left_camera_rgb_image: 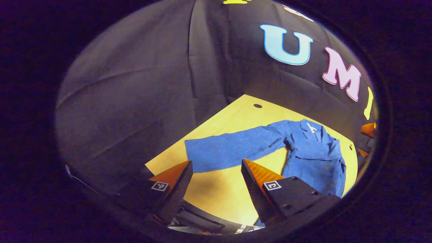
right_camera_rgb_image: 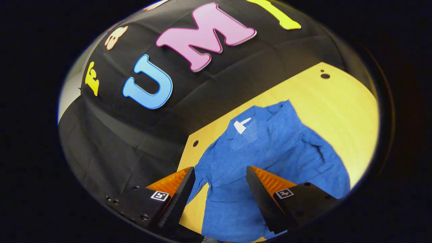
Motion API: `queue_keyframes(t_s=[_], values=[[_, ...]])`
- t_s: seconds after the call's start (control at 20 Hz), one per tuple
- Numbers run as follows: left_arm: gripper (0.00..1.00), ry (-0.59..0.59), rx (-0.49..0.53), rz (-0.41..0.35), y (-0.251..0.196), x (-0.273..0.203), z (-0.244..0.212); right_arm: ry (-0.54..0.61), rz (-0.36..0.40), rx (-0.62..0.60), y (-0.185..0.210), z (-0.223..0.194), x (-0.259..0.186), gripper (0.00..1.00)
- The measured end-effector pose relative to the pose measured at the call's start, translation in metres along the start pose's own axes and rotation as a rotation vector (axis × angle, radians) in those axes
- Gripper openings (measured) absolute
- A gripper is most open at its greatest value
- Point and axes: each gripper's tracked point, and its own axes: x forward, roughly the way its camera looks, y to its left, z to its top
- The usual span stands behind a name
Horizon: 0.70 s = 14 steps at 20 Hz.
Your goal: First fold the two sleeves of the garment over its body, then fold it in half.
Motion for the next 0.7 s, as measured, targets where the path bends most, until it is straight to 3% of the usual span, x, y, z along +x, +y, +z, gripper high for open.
queue_keyframes(t_s=[0.25,0.6,0.7], values=[[0.84,0.138,0.004,0.076,0.032,0.057,-0.001,-0.175,-0.048,0.007,-0.014,0.047,-0.089,0.96],[0.84,0.335,-0.043,0.061,0.038,0.100,-0.021,-0.242,-0.173,-0.075,-0.045,0.030,-0.181,0.97],[0.86,0.329,-0.040,0.064,0.039,0.107,-0.020,-0.245,-0.207,-0.086,-0.053,0.024,-0.193,0.97]])
